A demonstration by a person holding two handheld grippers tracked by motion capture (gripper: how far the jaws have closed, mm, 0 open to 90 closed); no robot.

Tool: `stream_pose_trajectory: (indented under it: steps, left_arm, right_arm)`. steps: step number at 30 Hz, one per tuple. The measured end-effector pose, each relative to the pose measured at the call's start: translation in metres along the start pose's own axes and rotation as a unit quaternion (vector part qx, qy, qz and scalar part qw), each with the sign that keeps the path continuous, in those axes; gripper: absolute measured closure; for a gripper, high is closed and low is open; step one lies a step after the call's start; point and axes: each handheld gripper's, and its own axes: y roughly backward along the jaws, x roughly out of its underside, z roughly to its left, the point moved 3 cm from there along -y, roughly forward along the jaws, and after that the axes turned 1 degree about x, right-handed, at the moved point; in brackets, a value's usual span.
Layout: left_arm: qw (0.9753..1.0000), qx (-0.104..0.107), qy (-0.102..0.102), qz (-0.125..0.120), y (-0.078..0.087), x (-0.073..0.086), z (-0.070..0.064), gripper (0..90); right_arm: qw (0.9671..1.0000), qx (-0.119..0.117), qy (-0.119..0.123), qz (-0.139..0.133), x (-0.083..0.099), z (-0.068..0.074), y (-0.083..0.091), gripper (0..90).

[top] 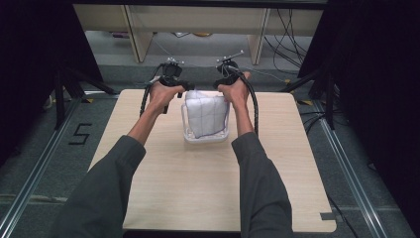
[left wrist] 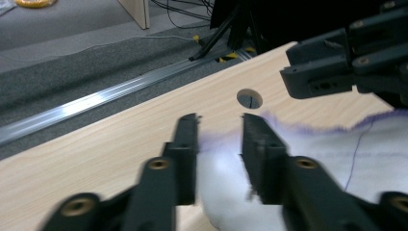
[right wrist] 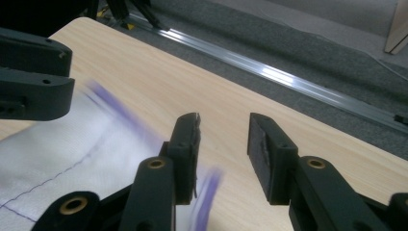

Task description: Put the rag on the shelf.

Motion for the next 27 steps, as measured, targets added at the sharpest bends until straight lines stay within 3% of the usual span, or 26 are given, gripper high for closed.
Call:
stream_pose_trajectory:
  steps: [4, 9, 19, 23, 27]
  left_arm:
    - [0.9998, -0.008, 0.014, -0.008, 0.004, -0.001, 0.002, 54.8]
    - [0.9998, -0.007, 0.016, -0.008, 0.012, -0.001, 0.005, 50.4]
    - [0.9998, 0.007, 0.019, -0.007, 0.027, 0.004, 0.008, 46.4]
    - [0.9995, 0.018, 0.025, -0.009, 0.037, 0.009, 0.009, 45.7]
    - [0.9993, 0.021, 0.029, -0.011, 0.042, 0.013, 0.008, 43.9]
  right_arm:
    - [0.9999, -0.002, -0.013, -0.006, 0.0, -0.002, 0.006, 58.1]
    - [0.9997, 0.001, -0.016, -0.019, -0.002, -0.007, 0.018, 56.3]
    - [0.999, 0.005, -0.023, -0.038, 0.001, -0.014, 0.04, 53.5]
    - [0.9985, -0.004, -0.018, -0.052, 0.008, -0.018, 0.052, 52.3]
    - [0.9988, -0.005, -0.019, -0.045, 0.013, -0.019, 0.059, 50.3]
